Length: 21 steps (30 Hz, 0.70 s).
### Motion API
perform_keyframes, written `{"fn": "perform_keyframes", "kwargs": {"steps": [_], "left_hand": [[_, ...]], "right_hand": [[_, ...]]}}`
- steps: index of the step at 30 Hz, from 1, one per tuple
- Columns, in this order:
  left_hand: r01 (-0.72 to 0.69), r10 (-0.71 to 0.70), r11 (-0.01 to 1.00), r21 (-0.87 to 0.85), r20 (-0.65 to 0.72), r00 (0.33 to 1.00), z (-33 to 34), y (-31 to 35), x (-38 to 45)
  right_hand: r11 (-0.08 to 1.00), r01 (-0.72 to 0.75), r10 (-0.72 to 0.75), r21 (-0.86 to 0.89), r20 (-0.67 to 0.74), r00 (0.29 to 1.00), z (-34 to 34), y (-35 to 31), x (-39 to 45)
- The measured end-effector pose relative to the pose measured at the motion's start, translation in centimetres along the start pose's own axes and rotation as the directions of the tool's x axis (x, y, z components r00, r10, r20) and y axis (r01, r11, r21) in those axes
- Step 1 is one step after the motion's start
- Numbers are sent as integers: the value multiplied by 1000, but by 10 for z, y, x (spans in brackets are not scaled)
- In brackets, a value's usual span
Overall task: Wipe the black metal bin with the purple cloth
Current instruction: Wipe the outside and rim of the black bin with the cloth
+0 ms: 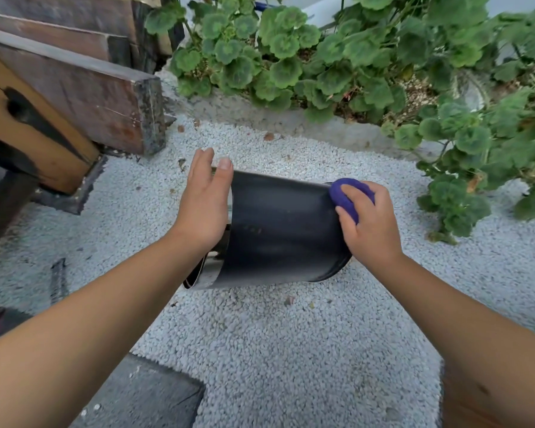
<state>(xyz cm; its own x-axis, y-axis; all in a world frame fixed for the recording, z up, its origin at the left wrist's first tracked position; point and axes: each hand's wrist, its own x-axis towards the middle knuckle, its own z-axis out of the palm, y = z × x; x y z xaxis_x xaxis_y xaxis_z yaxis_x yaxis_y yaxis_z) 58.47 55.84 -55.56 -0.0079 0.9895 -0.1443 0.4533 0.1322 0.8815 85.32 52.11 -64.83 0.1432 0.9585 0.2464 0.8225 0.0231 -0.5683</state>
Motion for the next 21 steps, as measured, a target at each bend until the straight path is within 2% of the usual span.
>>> {"fn": "perform_keyframes", "kwargs": {"steps": [5, 7, 8, 9, 10, 11, 13, 15, 18, 20, 21], "left_hand": [[-38, 37, 999, 20, 50, 998, 10, 6, -3], [-30, 28, 999, 24, 80, 996, 16, 2, -12], [-13, 11, 1000, 22, 77, 997, 18, -1, -15], [-3, 1, 999, 36, 62, 998, 21, -3, -18], [-6, 3, 998, 63, 45, 999, 23, -3, -19], [-32, 30, 995, 94, 24, 999, 24, -1, -20], [-123, 125, 987, 107, -14, 992, 21, 5, -18], [-212, 212, 977, 19, -3, 977, 11, 11, -25], [-327, 330, 944, -47, 183, 926, -12, -1, -47], [-251, 278, 959, -131, 267, 923, -22, -13, -61], [-174, 212, 970, -168, 247, 945, -26, -19, -64]], "right_hand": [[978, -189, 188, 90, 12, 982, -1, 18, 8], [920, -365, 369, 142, -6, 929, -6, 30, 16], [833, -503, 517, 229, 1, 856, -9, 35, 19], [674, -636, 665, 374, 65, 744, -12, 38, 19], [475, -717, 754, 511, 185, 631, -13, 40, 14], [303, -746, 771, 593, 307, 558, -11, 41, 7], [124, -748, 722, 652, 457, 519, -5, 43, -8], [67, -742, 694, 667, 503, 515, -1, 40, -17], [42, -757, 703, 653, 519, 487, 9, 35, -25], [35, -789, 673, 613, 569, 472, 16, 27, -30], [32, -799, 651, 600, 594, 472, 19, 21, -31]]}}
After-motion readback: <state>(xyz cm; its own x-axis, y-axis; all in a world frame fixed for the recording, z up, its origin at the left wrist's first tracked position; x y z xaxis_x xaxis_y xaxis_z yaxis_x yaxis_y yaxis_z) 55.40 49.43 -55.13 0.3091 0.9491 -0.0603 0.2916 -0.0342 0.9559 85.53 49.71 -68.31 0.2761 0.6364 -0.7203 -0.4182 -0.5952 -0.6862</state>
